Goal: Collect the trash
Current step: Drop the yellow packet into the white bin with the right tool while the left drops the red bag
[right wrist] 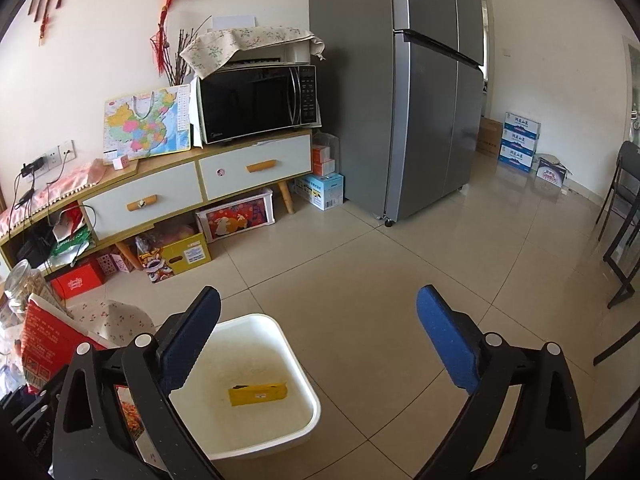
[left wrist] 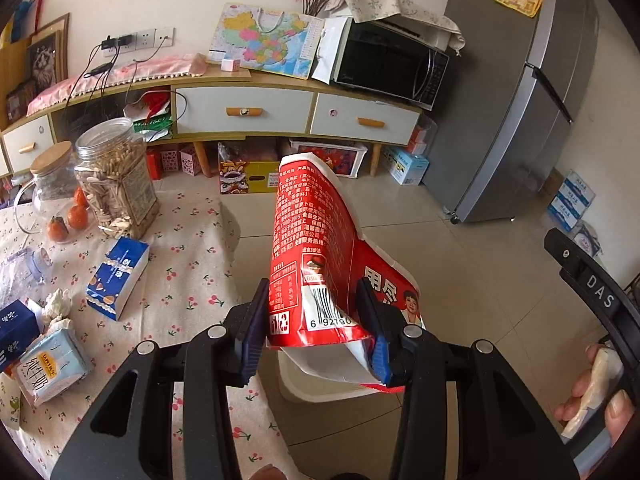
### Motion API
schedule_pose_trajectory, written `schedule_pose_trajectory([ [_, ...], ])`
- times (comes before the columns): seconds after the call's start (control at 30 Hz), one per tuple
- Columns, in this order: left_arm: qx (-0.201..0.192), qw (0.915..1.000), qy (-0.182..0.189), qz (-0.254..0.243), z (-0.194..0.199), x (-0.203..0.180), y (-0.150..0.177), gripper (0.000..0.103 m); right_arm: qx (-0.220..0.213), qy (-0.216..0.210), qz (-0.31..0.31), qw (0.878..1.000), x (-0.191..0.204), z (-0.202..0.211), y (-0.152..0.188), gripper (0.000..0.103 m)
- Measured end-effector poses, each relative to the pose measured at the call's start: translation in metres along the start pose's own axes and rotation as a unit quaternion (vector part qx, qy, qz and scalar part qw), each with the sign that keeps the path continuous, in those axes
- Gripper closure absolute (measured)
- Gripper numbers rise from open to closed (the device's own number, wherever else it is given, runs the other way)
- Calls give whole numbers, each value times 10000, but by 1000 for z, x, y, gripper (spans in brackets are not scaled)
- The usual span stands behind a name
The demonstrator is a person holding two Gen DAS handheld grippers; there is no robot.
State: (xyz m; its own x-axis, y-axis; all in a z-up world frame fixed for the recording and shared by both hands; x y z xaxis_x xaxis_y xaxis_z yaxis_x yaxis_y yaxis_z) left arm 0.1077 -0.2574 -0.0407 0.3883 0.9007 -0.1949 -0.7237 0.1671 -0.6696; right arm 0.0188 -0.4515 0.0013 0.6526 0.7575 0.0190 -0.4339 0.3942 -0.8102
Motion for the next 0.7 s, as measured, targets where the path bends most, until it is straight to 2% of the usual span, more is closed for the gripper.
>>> schedule_pose_trajectory([
  [0.23, 268, 9991, 66, -324, -40, -38, -7, 58, 24, 268, -428, 9987, -34, -3, -5, 8],
  [0.33, 429, 9988, 43, -220, -49, -41, -8, 34, 45, 349, -509, 9981, -41, -4, -4, 7],
  [0.4, 441, 9989, 98, -111, -48, -39, -8, 34, 43, 392, -507, 9979, -42, -4, -3, 7],
  [0.53, 437, 9990, -123, -57, -41, -30, -3, 32, 10, 461, -364, 9983, -36, -1, 1, 7],
  [0.63, 340, 9984, -444, 44, -31, -15, 0, 23, -46, 423, -189, 9989, -22, 5, 4, 7],
  [0.7, 258, 9979, -588, 105, -22, -5, 1, 20, -99, 357, -37, 9993, -11, 10, 6, 7],
])
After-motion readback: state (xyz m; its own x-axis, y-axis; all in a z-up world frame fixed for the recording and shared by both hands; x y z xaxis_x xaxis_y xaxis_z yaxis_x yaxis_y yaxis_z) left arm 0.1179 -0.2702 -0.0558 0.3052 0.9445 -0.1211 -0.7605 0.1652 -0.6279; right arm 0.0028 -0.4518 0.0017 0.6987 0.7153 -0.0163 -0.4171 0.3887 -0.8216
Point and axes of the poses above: each gripper's, at about its wrist camera, not at the fingertips, and z roughly against the way its jaws point, x to its left, y to its underside, the point moved 5 cm from there along -z, roughly the way its jaws point, and after that the axes turned 4 degrees about x, right-handed, at the moved point
